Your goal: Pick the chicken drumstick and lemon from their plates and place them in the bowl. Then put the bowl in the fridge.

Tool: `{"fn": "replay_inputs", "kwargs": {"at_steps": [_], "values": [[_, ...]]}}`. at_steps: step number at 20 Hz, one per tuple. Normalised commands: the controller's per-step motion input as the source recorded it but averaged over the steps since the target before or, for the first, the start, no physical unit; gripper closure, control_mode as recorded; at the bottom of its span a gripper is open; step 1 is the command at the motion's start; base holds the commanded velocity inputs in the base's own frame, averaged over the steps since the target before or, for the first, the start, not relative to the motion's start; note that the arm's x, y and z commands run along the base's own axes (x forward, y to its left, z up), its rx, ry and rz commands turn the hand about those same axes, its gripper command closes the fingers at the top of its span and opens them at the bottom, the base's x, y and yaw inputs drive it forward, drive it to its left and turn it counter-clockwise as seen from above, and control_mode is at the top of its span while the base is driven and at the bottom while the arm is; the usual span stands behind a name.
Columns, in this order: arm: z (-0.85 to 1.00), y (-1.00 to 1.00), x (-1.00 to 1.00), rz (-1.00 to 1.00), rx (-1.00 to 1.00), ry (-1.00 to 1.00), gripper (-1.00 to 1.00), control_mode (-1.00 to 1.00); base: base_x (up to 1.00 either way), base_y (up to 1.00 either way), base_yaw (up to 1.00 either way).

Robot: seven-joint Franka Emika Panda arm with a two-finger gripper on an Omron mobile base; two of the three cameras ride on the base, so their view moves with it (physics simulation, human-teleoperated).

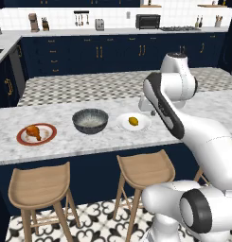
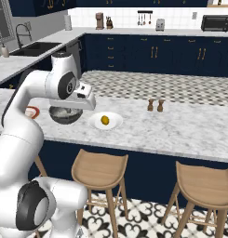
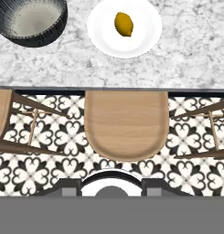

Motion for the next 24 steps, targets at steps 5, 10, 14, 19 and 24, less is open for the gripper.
{"fn": "replay_inputs", "kwargs": {"at_steps": [5,10,14,19,24], "values": [[-0.06,0.00,0.15,0.00,0.00,0.03,-1.00,-1.00,0.00,0.00,0.00],[-0.28,-0.03,0.92,0.00,0.00,0.10,-1.00,-1.00,0.00,0.00,0.00],[-0.37,-0.21,1.00,0.01,0.00,0.07,-1.00,-1.00,0.00,0.00,0.00],[-0.53,-0.33,0.99,0.04,0.01,0.04,-1.00,-1.00,0.00,0.00,0.00],[-0.47,-0.02,0.81,0.00,0.00,0.07,-1.00,-1.00,0.00,0.00,0.00]]}}
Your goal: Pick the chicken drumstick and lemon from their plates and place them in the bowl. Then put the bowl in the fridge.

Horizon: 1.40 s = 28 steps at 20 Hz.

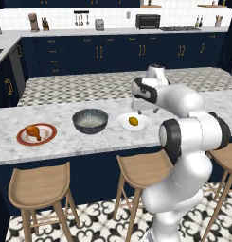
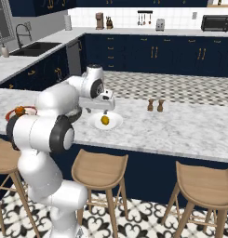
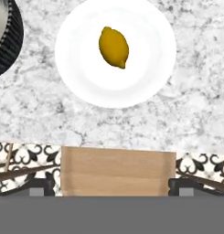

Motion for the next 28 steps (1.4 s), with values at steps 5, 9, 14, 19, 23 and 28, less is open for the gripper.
{"fn": "replay_inputs", "kwargs": {"at_steps": [5,9,14,19,23,28], "values": [[-0.46,0.00,0.87,0.01,0.00,0.05,-1.00,-1.00,0.00,0.00,0.00],[-0.58,0.00,1.00,0.02,0.00,0.08,-1.00,-1.00,0.00,0.00,0.00],[-0.40,0.00,0.83,0.03,0.00,0.17,-1.00,-1.00,0.00,0.00,0.00],[-0.46,0.00,0.65,0.04,0.00,0.11,-1.00,-1.00,0.00,0.00,0.00],[-0.49,0.00,0.38,0.05,0.00,0.06,-1.00,-1.00,0.00,0.00,0.00],[-0.17,0.01,0.00,0.02,0.00,0.02,-1.00,-1.00,0.00,0.00,0.00]]}}
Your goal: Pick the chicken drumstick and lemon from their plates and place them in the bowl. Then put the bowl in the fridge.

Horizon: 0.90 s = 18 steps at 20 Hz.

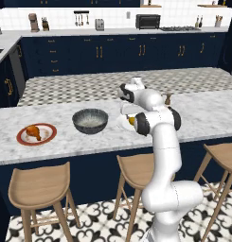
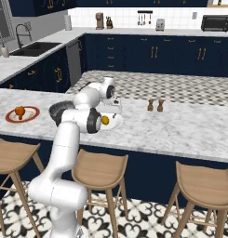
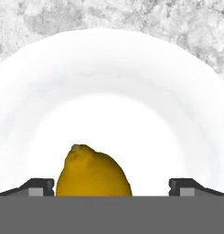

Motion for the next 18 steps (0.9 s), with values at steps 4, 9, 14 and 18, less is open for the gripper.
{"fn": "replay_inputs", "kwargs": {"at_steps": [4,9,14,18], "values": [[-0.07,0.11,-0.15,0.03,0.00,0.00,-1.00,-1.00,0.00,0.00,0.00],[-0.22,0.11,-0.21,0.01,0.00,0.00,-1.00,-1.00,0.00,0.00,0.00],[-0.16,0.00,-0.21,0.00,0.00,0.00,-1.00,-1.00,0.00,0.00,0.00],[-0.07,0.00,-0.30,0.00,0.00,-0.01,-1.00,-1.00,0.00,0.00,0.00]]}}
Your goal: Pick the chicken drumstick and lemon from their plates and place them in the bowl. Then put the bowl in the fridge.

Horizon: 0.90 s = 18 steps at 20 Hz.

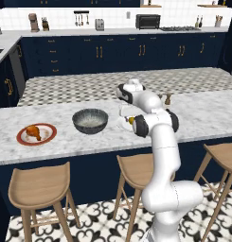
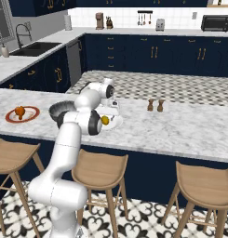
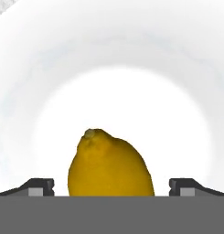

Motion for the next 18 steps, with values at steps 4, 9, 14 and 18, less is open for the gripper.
{"fn": "replay_inputs", "kwargs": {"at_steps": [4,9,14,18], "values": [[-0.10,0.00,-0.37,0.00,0.00,-0.02,-1.00,-1.00,0.00,0.00,0.00],[-0.14,0.00,-0.11,0.00,0.00,0.00,-1.00,-1.00,0.00,0.00,0.00],[-0.11,0.00,0.00,0.00,0.00,0.00,1.00,-1.00,0.00,0.00,0.00],[0.00,0.00,0.01,0.00,0.00,0.00,1.00,-1.00,0.00,0.00,0.00]]}}
